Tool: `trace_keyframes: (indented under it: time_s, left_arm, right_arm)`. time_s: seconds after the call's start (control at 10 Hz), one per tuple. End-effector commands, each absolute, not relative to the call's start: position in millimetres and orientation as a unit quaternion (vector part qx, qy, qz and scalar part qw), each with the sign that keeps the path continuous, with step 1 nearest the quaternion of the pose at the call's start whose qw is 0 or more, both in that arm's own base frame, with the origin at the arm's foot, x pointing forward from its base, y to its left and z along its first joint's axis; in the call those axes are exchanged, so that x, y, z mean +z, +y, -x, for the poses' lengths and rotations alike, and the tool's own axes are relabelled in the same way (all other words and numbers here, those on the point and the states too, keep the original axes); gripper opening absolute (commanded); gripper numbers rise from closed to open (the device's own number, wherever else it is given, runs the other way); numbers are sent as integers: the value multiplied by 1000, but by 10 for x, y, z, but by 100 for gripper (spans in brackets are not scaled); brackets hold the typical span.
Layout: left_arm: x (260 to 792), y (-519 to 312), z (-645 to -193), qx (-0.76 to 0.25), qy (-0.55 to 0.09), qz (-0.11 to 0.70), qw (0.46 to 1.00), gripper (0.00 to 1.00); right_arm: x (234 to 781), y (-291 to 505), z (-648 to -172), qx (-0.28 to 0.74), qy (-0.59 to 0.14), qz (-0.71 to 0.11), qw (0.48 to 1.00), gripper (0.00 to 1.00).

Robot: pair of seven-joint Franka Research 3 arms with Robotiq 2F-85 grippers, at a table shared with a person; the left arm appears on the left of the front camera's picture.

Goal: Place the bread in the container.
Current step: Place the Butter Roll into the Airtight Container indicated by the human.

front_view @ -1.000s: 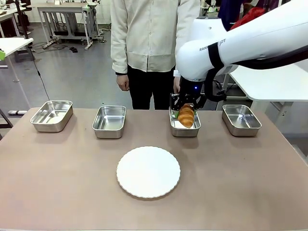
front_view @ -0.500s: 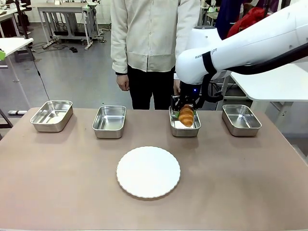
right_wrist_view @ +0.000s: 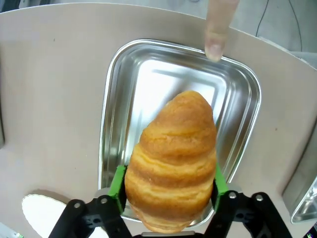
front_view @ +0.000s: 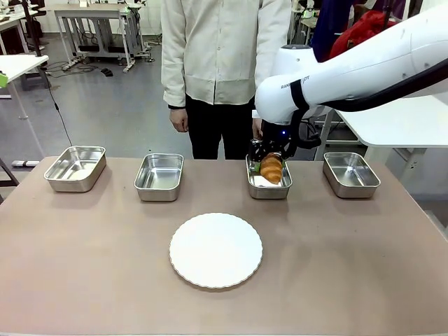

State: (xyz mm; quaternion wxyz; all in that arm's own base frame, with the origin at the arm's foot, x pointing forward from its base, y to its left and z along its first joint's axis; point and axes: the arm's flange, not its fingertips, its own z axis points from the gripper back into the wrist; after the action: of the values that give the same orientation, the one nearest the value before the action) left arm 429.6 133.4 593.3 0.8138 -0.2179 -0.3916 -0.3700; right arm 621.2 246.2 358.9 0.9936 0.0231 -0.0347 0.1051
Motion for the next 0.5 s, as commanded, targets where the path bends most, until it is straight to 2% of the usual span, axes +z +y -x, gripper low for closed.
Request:
trace_keyframes:
  time_s: [0.0, 0.4]
  left_arm:
    - [5934, 1329, -4283, -376, -396, 220, 808, 100]
    - [5934, 1329, -4283, -376, -396, 220, 808, 100]
  right_arm:
    - [3654, 2461, -6267, 118, -40, -17, 992, 100]
    - [3801, 2399, -6120, 79, -38, -8, 996, 100]
